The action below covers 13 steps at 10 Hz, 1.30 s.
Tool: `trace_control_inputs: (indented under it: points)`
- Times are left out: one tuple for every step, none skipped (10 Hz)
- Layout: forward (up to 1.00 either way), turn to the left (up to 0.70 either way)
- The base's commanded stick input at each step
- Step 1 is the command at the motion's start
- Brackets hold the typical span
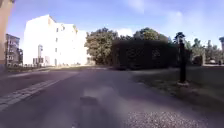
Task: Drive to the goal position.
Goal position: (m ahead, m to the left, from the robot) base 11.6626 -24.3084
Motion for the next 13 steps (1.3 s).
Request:
trace_control_inputs:
  points:
    - [0.7,0.0]
    - [0.7,0.0]
    - [0.7,0.0]
    - [0.7,0.0]
    - [0.7,0.0]
    - [0.7,0.0]
    - [0.7,0.13]
    - [0.7,0.12]
    - [0.7,0.0]
    - [0.7,0.0]
    - [0.7,0.0]
    - [0.7,0.0]
    - [0.7,0.0]
